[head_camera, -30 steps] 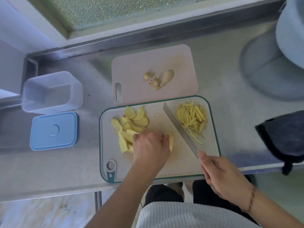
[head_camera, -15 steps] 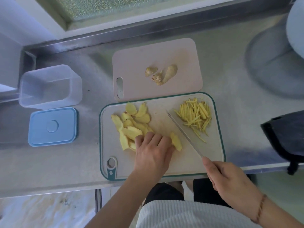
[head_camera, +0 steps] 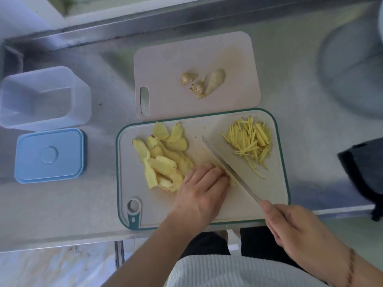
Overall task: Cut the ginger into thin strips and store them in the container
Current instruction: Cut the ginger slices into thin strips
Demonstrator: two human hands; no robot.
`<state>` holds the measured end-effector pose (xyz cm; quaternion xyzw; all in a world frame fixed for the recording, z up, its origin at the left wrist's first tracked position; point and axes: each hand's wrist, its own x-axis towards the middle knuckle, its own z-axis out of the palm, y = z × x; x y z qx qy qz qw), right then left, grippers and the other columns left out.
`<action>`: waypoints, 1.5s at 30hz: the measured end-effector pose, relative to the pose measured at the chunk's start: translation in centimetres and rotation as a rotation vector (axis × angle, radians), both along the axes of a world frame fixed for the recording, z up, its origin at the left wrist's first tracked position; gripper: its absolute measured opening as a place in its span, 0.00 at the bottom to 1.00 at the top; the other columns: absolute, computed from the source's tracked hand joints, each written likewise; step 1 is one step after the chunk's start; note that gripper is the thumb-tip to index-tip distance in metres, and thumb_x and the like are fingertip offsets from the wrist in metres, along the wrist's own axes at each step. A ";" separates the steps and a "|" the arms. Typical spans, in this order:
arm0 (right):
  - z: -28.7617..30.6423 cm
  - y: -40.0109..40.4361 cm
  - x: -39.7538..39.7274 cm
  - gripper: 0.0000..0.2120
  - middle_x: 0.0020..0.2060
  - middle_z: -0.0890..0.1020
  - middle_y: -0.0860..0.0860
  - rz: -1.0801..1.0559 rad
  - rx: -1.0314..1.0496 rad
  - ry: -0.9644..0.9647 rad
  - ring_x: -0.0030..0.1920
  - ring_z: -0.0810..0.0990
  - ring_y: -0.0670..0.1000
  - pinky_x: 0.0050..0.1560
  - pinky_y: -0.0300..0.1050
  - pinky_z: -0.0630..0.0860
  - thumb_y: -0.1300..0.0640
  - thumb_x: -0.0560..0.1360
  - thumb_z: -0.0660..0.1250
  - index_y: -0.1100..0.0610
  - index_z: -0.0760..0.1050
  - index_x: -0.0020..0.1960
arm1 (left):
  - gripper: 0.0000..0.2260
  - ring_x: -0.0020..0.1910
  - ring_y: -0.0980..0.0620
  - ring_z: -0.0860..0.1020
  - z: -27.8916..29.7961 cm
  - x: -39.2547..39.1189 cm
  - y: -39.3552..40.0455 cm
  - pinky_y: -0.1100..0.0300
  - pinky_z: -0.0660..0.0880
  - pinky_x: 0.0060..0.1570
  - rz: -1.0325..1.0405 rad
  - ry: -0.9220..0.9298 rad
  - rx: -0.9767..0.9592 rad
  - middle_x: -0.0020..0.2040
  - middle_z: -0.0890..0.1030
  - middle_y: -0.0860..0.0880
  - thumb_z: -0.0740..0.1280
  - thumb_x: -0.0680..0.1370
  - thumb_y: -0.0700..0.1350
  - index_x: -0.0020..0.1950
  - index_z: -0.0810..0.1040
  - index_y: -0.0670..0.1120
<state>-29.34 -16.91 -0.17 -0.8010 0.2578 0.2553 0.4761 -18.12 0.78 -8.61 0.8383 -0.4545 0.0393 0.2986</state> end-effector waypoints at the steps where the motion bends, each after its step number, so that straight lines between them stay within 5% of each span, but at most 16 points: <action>1: 0.1 0.0 -0.1 0.34 0.22 0.63 0.49 0.021 -0.007 0.002 0.24 0.63 0.44 0.28 0.37 0.62 0.25 0.67 0.46 0.57 0.63 0.31 | 0.03 0.54 0.43 0.82 -0.3 0.1 0.0 0.49 0.78 0.52 -0.002 0.011 -0.011 0.51 0.84 0.44 0.72 0.79 0.37 0.49 0.85 0.39; 6: 0.7 0.2 -0.7 0.25 0.21 0.72 0.45 0.053 -0.117 -0.036 0.27 0.74 0.43 0.31 0.30 0.66 0.27 0.68 0.45 0.42 0.72 0.32 | 0.03 0.55 0.42 0.83 -0.8 0.2 0.1 0.49 0.79 0.53 -0.015 0.043 -0.081 0.52 0.84 0.43 0.73 0.77 0.34 0.49 0.86 0.37; 12: -0.3 -0.4 -1.3 0.31 0.23 0.74 0.42 0.117 -0.212 -0.021 0.29 0.76 0.40 0.33 0.27 0.66 0.28 0.72 0.43 0.49 0.67 0.27 | 0.04 0.54 0.41 0.83 -1.1 0.1 0.1 0.50 0.79 0.55 -0.024 0.064 -0.084 0.52 0.85 0.42 0.73 0.77 0.33 0.50 0.86 0.36; 15: -1.1 0.2 0.1 0.33 0.25 0.75 0.40 0.165 -0.227 -0.015 0.28 0.74 0.43 0.31 0.34 0.66 0.25 0.69 0.38 0.49 0.64 0.27 | 0.04 0.52 0.41 0.83 -1.1 0.0 0.1 0.51 0.79 0.55 -0.027 0.065 -0.076 0.51 0.84 0.41 0.72 0.77 0.32 0.50 0.86 0.35; 20: -1.5 0.6 2.2 0.30 0.21 0.70 0.44 0.140 -0.191 -0.070 0.24 0.70 0.47 0.27 0.34 0.65 0.28 0.72 0.43 0.50 0.59 0.25 | 0.04 0.50 0.41 0.83 -1.0 0.0 0.1 0.51 0.79 0.52 0.004 0.048 -0.063 0.50 0.84 0.41 0.73 0.76 0.32 0.49 0.86 0.35; 26: 0.4 0.6 0.3 0.30 0.21 0.72 0.45 0.086 -0.140 0.025 0.25 0.72 0.44 0.30 0.30 0.65 0.27 0.70 0.43 0.49 0.68 0.29 | 0.03 0.48 0.42 0.84 -0.9 0.1 -0.1 0.53 0.79 0.53 0.030 0.046 -0.095 0.47 0.85 0.42 0.72 0.76 0.32 0.46 0.86 0.35; 28: 0.2 0.8 0.0 0.32 0.21 0.71 0.45 0.111 -0.225 -0.003 0.26 0.73 0.40 0.30 0.27 0.64 0.28 0.72 0.41 0.51 0.64 0.25 | 0.02 0.48 0.43 0.84 -1.0 0.0 -0.1 0.53 0.79 0.54 0.031 0.041 -0.093 0.48 0.85 0.42 0.72 0.76 0.32 0.46 0.86 0.35; 34: -1.4 1.9 2.1 0.35 0.21 0.72 0.48 0.149 -0.245 -0.012 0.28 0.73 0.47 0.25 0.39 0.63 0.24 0.66 0.35 0.51 0.63 0.27 | 0.03 0.46 0.43 0.83 -1.0 0.1 0.0 0.58 0.78 0.56 0.040 0.032 -0.092 0.47 0.85 0.43 0.72 0.77 0.33 0.46 0.86 0.36; 41: 0.0 1.4 -0.5 0.36 0.24 0.76 0.44 0.074 -0.208 -0.004 0.30 0.75 0.39 0.35 0.27 0.66 0.25 0.72 0.39 0.50 0.70 0.27 | 0.02 0.46 0.44 0.83 -0.9 0.1 -0.2 0.59 0.77 0.56 0.062 0.020 -0.113 0.46 0.85 0.42 0.73 0.76 0.32 0.44 0.86 0.36; 45: -0.9 1.7 1.1 0.34 0.23 0.73 0.43 0.071 -0.161 0.038 0.27 0.72 0.45 0.31 0.36 0.67 0.24 0.67 0.38 0.52 0.62 0.26 | 0.03 0.49 0.45 0.82 -0.9 0.1 -0.2 0.58 0.78 0.57 0.049 0.029 -0.118 0.48 0.85 0.42 0.72 0.77 0.32 0.46 0.86 0.36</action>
